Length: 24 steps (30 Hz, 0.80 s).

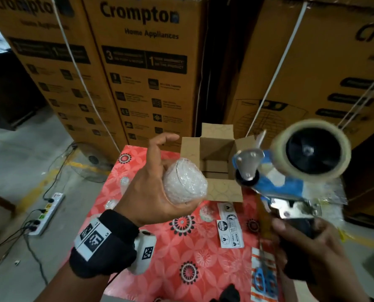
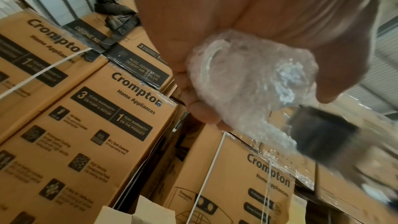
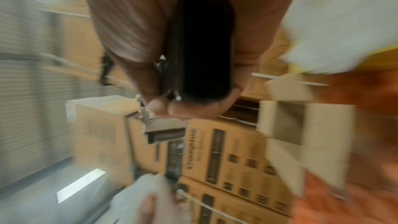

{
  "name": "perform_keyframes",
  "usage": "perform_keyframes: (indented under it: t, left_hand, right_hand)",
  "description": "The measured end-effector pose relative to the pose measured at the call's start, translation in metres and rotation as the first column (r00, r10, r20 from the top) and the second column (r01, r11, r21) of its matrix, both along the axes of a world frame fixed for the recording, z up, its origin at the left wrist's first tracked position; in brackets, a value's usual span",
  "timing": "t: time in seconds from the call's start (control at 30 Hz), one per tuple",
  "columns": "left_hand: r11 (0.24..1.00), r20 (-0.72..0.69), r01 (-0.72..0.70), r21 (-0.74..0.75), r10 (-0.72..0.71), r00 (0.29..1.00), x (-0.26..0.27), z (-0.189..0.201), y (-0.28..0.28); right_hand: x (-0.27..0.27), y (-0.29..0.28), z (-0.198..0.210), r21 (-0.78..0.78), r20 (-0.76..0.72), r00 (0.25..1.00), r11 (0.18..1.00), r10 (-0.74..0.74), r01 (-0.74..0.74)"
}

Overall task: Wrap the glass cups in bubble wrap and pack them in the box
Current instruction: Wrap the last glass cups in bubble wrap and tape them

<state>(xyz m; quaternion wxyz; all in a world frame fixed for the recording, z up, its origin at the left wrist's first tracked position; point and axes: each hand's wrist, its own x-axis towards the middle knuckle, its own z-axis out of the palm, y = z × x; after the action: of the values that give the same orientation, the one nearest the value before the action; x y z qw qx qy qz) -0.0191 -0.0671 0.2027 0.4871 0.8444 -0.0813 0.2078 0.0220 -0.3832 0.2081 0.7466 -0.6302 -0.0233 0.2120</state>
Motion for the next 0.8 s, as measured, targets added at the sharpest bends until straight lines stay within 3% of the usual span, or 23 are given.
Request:
perform_keyframes:
  t: [0.03,0.1,0.2,0.43,0.67,0.8]
  left_hand:
    - [1.0,-0.013,0.014,0.008,-0.014,1.0,0.001,0.001,-0.003]
    - [0.999,-0.039,0.038,0.02,-0.037,0.999,0.002,0.005,-0.008]
    - [0.999,-0.069,0.033,0.028,-0.031,0.997,0.003,0.012,-0.013]
    - [0.999,0.024,0.023,0.027,-0.023,0.999,0.001,0.024,-0.016]
    - [0.996,0.129,-0.092,0.003,0.091,0.988,-0.001,0.03,-0.025]
    - [0.994,0.16,-0.089,-0.061,0.098,0.982,0.002,0.035,-0.03]
  right_hand:
    - [-0.007,0.014,0.013,0.014,-0.012,0.998,0.998,0.059,-0.058]
    - [-0.008,0.035,0.029,-0.048,0.1,0.995,0.999,0.007,-0.002]
    - [-0.014,0.053,0.044,-0.04,0.157,0.988,0.999,-0.016,0.022]
    - [-0.021,0.073,0.045,-0.11,0.159,0.986,0.993,0.05,-0.032]
    - [-0.02,0.075,0.041,-0.09,0.212,0.977,0.996,0.003,0.017]
    - [-0.017,0.075,0.038,-0.085,0.188,0.981,0.995,-0.042,0.059]
